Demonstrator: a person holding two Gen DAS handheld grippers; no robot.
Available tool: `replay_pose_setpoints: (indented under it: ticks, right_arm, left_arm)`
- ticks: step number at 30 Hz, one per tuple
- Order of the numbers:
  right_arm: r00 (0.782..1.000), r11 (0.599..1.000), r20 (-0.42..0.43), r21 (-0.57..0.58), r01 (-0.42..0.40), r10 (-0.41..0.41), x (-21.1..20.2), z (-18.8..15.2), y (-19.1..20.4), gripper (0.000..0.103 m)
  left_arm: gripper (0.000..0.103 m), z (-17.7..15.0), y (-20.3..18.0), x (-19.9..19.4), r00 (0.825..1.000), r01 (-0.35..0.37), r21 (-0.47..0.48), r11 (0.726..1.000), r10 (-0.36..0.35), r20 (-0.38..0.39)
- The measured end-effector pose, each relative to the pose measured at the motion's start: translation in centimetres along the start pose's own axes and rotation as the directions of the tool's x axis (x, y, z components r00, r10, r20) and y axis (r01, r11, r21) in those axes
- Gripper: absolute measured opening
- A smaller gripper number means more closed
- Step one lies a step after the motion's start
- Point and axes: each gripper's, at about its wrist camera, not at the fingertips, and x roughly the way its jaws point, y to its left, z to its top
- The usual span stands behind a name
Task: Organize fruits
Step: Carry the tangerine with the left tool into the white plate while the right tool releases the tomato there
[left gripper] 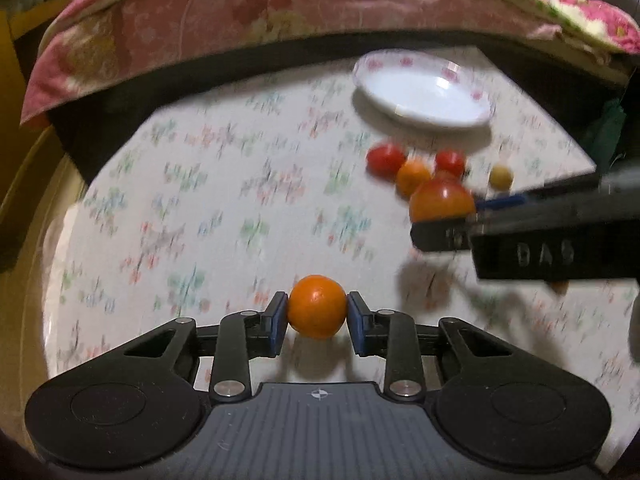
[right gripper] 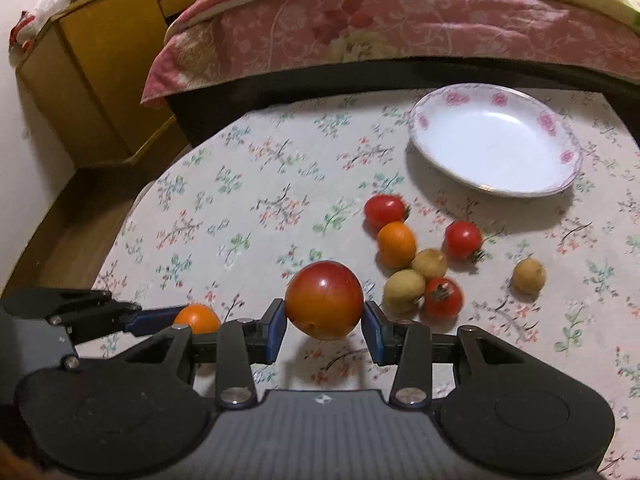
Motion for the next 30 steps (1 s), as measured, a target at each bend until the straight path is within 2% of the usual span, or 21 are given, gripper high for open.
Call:
replay_pose_setpoints:
  ticks: [8,16,21,30]
  right_arm:
    - [0.992,0.993,0.094,0.095,0.069,-0.079,-2.2,3.5,-4.3,0.040]
    - [0.980,0.980,0.124,0.140,0.140,-0.158,-0.8,7.9,-9.2,0.040]
    - [0.979,0.975,0.108,0.163,0.154,-0.173,1.0,9.3,-11.8,0.040]
    - [0.986,0.969,0.077,0.210,0.131,-0.150,2.8,9.5,-14.5,0.040]
  left_arm:
    - [0.039,6.9,-2.2,1.5,0.993,0.055,0.058,0.997,-0.060,0.104]
    - [0.039,12.8,-4.9,5.5,0.987,0.072,0.107,0.992,-0.086,0.133]
    - [0.039,14.5,-5.7,8.5,0.990,0.064,0.131,0.989,-0.080,0.118]
    - [0.039,15.5,-6.5,10.7,0.993,0.054,0.167,0.985,-0.071,0.099]
